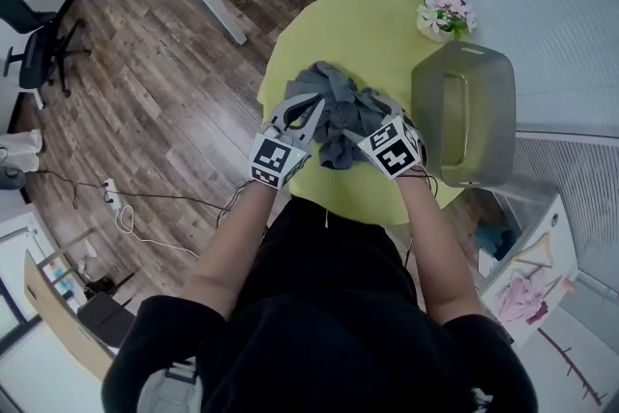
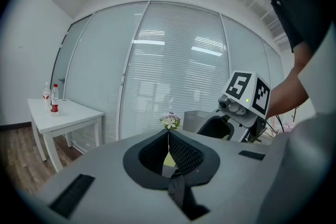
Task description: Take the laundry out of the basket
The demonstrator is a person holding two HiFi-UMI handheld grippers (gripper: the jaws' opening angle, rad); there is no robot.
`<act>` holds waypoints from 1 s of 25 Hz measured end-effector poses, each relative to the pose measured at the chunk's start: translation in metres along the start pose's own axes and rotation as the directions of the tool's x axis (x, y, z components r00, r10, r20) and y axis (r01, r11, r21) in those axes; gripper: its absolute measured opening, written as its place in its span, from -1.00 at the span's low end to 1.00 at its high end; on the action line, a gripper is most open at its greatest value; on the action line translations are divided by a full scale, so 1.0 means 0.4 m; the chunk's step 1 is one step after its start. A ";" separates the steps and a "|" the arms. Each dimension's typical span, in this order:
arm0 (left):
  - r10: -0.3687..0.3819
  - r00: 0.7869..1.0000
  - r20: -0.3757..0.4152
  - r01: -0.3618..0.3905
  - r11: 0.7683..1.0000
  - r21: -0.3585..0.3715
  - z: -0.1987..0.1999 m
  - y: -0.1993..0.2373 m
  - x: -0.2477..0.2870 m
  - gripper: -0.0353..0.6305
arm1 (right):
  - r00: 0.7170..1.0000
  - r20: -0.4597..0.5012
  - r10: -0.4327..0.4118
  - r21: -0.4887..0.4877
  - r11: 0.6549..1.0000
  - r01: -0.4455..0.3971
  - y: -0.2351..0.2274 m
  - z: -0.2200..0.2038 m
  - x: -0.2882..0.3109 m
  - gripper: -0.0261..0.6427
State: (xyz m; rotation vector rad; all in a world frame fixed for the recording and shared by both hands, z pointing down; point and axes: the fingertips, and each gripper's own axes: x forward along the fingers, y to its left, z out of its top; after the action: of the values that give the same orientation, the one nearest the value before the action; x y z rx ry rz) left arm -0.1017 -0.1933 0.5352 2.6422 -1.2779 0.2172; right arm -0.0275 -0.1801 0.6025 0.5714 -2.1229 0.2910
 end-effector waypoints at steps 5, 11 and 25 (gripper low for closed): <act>-0.032 0.999 0.008 0.032 0.999 0.025 0.046 -0.039 -0.039 -0.86 | 0.977 0.206 -0.061 0.067 0.997 0.048 0.015 0.084 -0.115 0.24; -0.109 0.994 0.017 0.108 0.993 0.055 0.123 -0.104 -0.090 -0.86 | 0.881 0.456 -0.126 0.156 0.986 0.061 0.048 0.170 -0.278 0.24; -0.260 0.963 0.073 0.252 0.962 0.104 0.278 -0.211 -0.198 -0.86 | 0.648 0.718 -0.256 0.248 0.963 0.105 0.139 0.245 -0.522 0.22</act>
State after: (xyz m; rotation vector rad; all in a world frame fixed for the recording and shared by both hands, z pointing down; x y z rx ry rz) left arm -0.0791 -0.1089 0.4007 2.8917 -0.9539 0.1268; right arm -0.0211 -0.1111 0.3755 1.1704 -2.8177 0.1422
